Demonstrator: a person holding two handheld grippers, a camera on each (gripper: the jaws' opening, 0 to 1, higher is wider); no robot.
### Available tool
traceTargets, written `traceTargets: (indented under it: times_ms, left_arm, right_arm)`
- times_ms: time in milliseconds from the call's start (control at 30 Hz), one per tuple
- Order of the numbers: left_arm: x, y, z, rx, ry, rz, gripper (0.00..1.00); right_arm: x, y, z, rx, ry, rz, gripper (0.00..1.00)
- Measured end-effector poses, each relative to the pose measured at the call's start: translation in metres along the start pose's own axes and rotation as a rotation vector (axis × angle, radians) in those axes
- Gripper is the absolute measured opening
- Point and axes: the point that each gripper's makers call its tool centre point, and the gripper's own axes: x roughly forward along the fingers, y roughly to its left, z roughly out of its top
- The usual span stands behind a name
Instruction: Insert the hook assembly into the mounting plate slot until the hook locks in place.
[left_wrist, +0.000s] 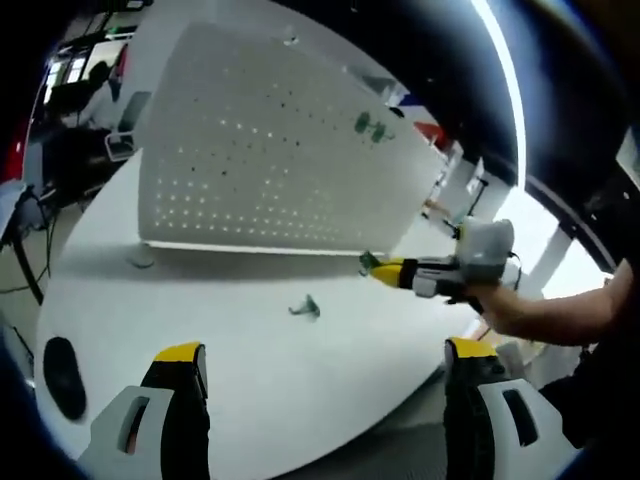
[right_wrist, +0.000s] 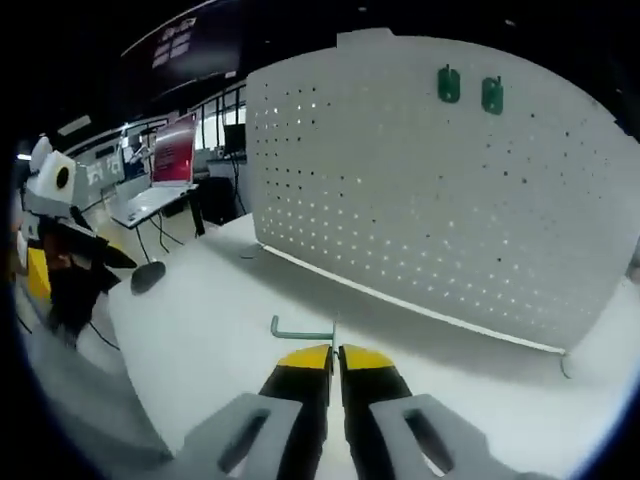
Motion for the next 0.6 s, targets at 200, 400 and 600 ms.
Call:
traceTargets:
  times_ms: [200,400,600]
  left_arm:
    - [-0.002,0.008,0.010,0.005,-0.010,-0.003,1.00]
    - [-0.002,0.002,0.025,0.005,-0.033,-0.043,0.96]
    - [0.003,-0.007,0.034,-0.007,-0.049,-0.088,0.93]
  right_arm:
    - [-0.015,0.016,0.017,0.035,-0.061,0.071,0.00]
    - [-0.028,0.044,0.024,0.135,-0.115,0.202,0.00]
    - [-0.039,0.064,0.030,0.202,-0.152,0.309,0.00]
